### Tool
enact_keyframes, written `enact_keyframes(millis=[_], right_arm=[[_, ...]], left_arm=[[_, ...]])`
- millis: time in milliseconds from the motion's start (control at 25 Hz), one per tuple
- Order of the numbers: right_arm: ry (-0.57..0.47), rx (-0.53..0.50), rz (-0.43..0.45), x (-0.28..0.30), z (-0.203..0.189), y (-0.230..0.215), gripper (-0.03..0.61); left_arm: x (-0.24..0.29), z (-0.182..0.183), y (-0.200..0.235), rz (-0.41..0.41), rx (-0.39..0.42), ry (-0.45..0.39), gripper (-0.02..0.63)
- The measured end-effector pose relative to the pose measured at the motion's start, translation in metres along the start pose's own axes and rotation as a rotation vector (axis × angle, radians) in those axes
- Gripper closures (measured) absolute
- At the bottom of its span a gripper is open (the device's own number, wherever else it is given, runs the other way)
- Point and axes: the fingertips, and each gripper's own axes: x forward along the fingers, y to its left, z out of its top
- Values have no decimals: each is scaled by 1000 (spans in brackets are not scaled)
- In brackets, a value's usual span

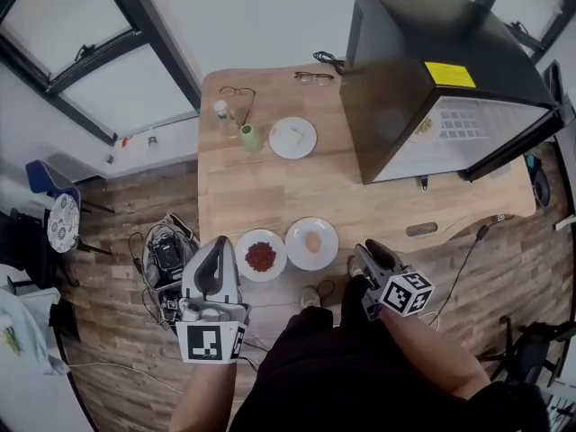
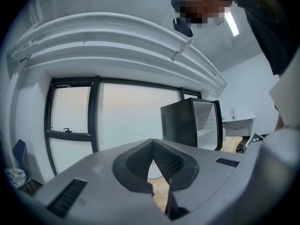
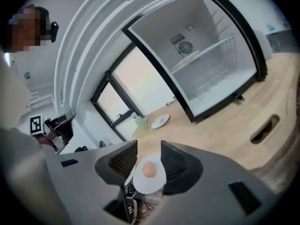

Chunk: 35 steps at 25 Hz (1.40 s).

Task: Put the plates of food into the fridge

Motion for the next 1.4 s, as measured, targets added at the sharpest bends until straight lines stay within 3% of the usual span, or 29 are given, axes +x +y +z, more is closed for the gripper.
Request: enact_keyframes(millis=[400,640,800,840,920,1080,1400], right_arm=[[128,356,-22,37,-105,-29,405],[210,446,-12,63,-138,-33,405],[203,512,13,77,-142,-30,405],[203,518,19,79,-143,-29,418],[200,530,35,82,-142,-27,506],[150,611,82,81,-130,-22,546],[21,615,101,50,-76,-22,549]], left_arm=[[-18,-24,-3,10,27,82,611],[-23,-32,-15,2,19,116,611],[-33,-38,-15,15,29,148,611],[-34,-38,-13,18,37,150,611],[-34,-37,-8,24,48,150,611],[-30,-32,-6,22,58,138,611],[-11,-13,-25,-41,50,73,611]])
